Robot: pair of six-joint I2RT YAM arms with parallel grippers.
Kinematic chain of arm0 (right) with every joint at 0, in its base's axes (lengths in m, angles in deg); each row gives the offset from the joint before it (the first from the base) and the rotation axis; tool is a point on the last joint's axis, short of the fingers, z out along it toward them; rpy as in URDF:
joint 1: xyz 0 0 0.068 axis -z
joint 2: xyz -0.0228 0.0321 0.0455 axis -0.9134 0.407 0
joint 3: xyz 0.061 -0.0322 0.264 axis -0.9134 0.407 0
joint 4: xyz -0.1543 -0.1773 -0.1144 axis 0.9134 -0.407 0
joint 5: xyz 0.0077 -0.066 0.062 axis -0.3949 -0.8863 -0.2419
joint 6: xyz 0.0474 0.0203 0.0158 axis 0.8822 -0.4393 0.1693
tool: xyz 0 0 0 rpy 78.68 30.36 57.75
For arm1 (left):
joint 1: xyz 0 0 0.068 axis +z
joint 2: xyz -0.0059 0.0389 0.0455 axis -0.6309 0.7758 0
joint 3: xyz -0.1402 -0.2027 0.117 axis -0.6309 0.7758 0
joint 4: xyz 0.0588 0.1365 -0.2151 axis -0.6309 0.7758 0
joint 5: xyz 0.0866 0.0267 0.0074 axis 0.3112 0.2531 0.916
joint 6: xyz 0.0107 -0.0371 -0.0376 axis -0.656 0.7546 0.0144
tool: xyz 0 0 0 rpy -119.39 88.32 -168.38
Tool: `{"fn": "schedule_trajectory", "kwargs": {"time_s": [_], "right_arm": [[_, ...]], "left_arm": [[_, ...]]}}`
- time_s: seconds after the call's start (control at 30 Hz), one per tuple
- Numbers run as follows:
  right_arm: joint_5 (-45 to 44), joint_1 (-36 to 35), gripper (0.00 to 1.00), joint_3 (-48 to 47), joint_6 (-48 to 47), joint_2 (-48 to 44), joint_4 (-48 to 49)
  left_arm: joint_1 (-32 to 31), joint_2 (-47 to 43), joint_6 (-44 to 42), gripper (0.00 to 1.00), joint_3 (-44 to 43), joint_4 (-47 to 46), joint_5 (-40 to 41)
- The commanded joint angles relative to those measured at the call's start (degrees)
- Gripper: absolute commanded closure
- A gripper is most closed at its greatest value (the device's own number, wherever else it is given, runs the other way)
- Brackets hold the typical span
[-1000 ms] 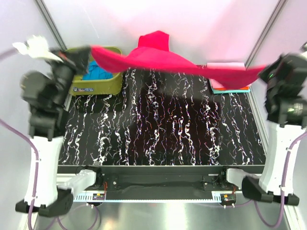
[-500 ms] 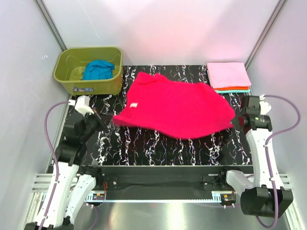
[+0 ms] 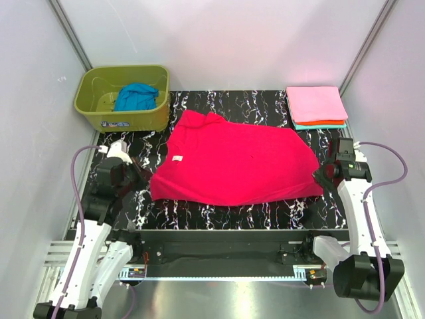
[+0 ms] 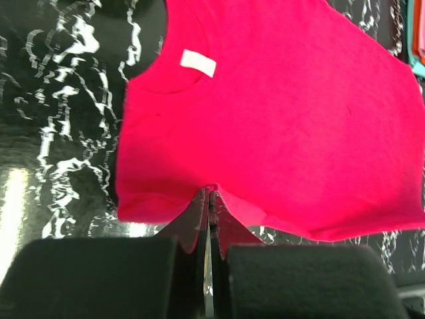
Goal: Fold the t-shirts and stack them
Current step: Flatten the tshirt out
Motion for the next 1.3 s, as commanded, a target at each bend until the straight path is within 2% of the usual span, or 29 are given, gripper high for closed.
{"fn": "schedule_trajectory", "kwargs": {"time_s": [0.0,0.1,0.17,0.2,0.37,0.4,0.57,0.73,0.9,1.07,1.27], "right_arm": [[-2.44,0.15,1.0,-6.15,0.22,-0.24,0.55],[-1.48,0.15,1.0,-14.68,-2.07,2.13,2.13],[0.54,0.15,1.0,-20.56,-2.86,3.62,2.14],[0.29,0.15,1.0,-26.51,-3.04,4.15,1.7],[-4.02,0.15,1.0,-45.25,-6.28,3.82,-6.39],[-3.85,0.15,1.0,-46.94,-6.82,2.76,-6.83],[-2.09,0.15,1.0,-58.97,-7.79,-1.99,-10.78],[0.99,0.15,1.0,-66.46,-7.87,-2.26,-15.52],[-0.41,0.15,1.0,-71.12,-9.28,-0.42,-15.88],[-0.42,0.15,1.0,-74.38,-9.72,9.67,-14.75],[-3.31,0.15,1.0,-67.38,-9.02,15.66,-3.16]], "left_arm": [[-0.01,-0.11,0.72,1.0,-5.86,-0.29,4.59],[-0.1,2.16,0.73,1.0,-11.48,-0.29,8.54],[-0.1,3.83,-0.06,1.0,-18.07,-0.29,8.38],[-0.1,5.41,-0.5,1.0,-20.61,-0.2,8.29],[-0.01,7.09,-1.99,1.0,-38.19,-0.2,8.64],[-0.01,7.18,-2.0,1.0,-42.83,0.32,9.69],[0.07,7.45,-1.56,1.0,-55.42,0.85,10.75],[-0.01,9.46,-0.77,1.0,-68.15,1.64,7.24],[-0.01,10.87,1.08,1.0,-70.48,1.64,7.32],[-0.01,16.13,1.87,1.0,-66.53,-1.95,5.57],[-0.01,26.32,-2.42,1.0,-63.27,-13.9,6.88]]}}
